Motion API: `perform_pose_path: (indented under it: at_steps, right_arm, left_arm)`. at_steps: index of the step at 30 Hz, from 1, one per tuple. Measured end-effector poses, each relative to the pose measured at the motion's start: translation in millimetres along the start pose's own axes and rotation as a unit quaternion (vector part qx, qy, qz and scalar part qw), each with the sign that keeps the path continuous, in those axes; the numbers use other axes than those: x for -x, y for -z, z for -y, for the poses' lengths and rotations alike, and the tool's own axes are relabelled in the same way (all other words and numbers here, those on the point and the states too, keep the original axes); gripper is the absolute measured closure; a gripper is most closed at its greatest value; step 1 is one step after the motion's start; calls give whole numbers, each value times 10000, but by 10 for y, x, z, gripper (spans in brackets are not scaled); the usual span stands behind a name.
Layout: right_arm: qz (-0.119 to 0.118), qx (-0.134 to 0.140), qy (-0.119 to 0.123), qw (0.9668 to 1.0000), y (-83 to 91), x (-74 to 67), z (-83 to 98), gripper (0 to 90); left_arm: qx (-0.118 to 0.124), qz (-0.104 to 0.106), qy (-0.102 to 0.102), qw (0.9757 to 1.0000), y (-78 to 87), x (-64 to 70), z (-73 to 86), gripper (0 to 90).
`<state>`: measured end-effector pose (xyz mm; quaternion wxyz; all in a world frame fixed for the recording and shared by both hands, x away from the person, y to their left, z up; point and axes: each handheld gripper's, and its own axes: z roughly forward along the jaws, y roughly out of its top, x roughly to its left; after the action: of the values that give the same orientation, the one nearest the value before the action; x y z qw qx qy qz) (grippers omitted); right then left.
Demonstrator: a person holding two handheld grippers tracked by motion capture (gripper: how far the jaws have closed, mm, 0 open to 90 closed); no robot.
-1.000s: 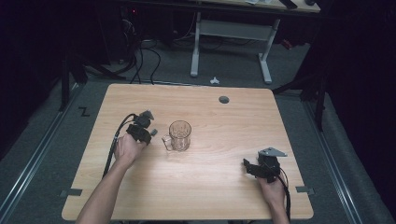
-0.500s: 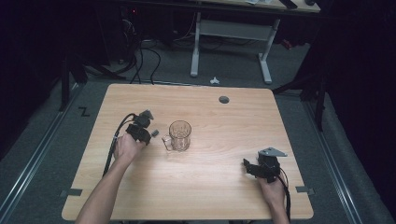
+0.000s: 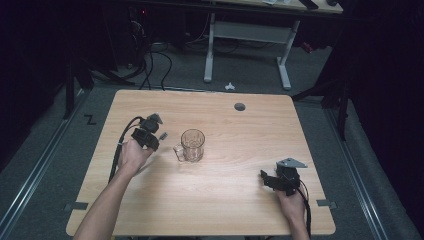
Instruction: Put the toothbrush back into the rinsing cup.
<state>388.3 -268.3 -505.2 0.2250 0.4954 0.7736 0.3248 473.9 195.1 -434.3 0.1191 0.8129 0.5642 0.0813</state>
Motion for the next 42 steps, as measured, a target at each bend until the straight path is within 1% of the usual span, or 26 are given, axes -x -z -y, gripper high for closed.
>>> perform_pose_path:
  at_steps: [3, 5, 10, 12, 13, 14, 16, 17, 18, 19, 20, 23, 24, 25, 26, 29, 34, 36, 37, 38, 40, 41, 42]
  right_arm:
    - [1, 0, 0, 10000, 0, 0, 0, 278]
    - [2, 0, -1, 10000, 0, 0, 0, 278]
    - [3, 0, -1, 10000, 0, 0, 0, 277]
    - [7, 0, -1, 10000, 0, 0, 0, 277]
    - [6, 0, -2, 10000, 0, 0, 0, 277]
    - [7, -1, -4, 10000, 0, 0, 0, 277]
    - [6, -1, -4, 10000, 0, 0, 0, 277]
    - [7, -1, -4, 10000, 0, 0, 0, 277]
    - [7, 0, -3, 10000, 0, 1, 0, 277]
    - [6, -1, -4, 10000, 0, 1, 0, 277]
    - [6, -2, -8, 10000, 0, 0, 0, 277]
    - [6, 0, -5, 10000, 0, 0, 0, 277]
    - [7, 0, -3, 10000, 0, 1, 0, 277]
    - [7, -1, -3, 10000, 0, 1, 0, 277]
    - [7, 0, -3, 10000, 0, 1, 0, 277]
    - [7, -1, -5, 10000, 0, 1, 0, 277]
    - [8, -1, -7, 10000, 0, 1, 0, 276]
    - [8, 0, -8, 10000, 0, 1, 0, 276]
    - [8, 0, -8, 10000, 0, 1, 0, 276]
    - [8, -1, -6, 10000, 0, 1, 0, 275]
    - [7, 0, -7, 10000, 0, 1, 0, 276]
    - [7, -1, -7, 10000, 0, 1, 0, 276]
    - [7, -1, -6, 10000, 0, 1, 0, 276]
  left_arm:
    - [94, 85, 38, 9999, 83, -21, 17, 791]
    - [148, 137, 20, 9998, 128, -18, 33, 792]
    - [204, 160, -8, 9997, 190, -19, 66, 793]
    - [281, 186, -36, 9994, 262, -8, 101, 795]
    - [281, 186, -36, 9994, 262, -8, 101, 795]
    - [343, 194, -60, 9992, 305, 6, 123, 796]
    - [368, 211, -76, 9991, 328, 15, 133, 798]
    - [453, 234, -115, 9986, 377, 36, 156, 798]
    - [453, 234, -115, 9986, 377, 36, 156, 798]
    - [551, 273, -136, 9980, 428, 54, 178, 799]
    - [593, 292, -139, 9977, 449, 60, 186, 799]
    - [651, 327, -150, 9972, 481, 68, 199, 800]
    - [722, 347, -185, 9966, 512, 82, 219, 801]
    - [722, 347, -185, 9966, 512, 82, 219, 801]
    - [801, 372, -249, 9958, 541, 98, 246, 801]
    - [900, 456, -327, 9944, 567, 119, 276, 801]
    - [1169, 630, -297, 9907, 637, 137, 296, 801]
    - [1294, 699, -282, 9887, 679, 137, 314, 801]
    - [1294, 699, -282, 9887, 679, 137, 314, 801]
    - [1379, 715, -278, 9875, 717, 138, 339, 801]
    - [1405, 726, -279, 9870, 732, 138, 346, 801]
    - [1455, 778, -286, 9859, 755, 134, 355, 801]
    - [1531, 888, -289, 9838, 788, 129, 363, 802]
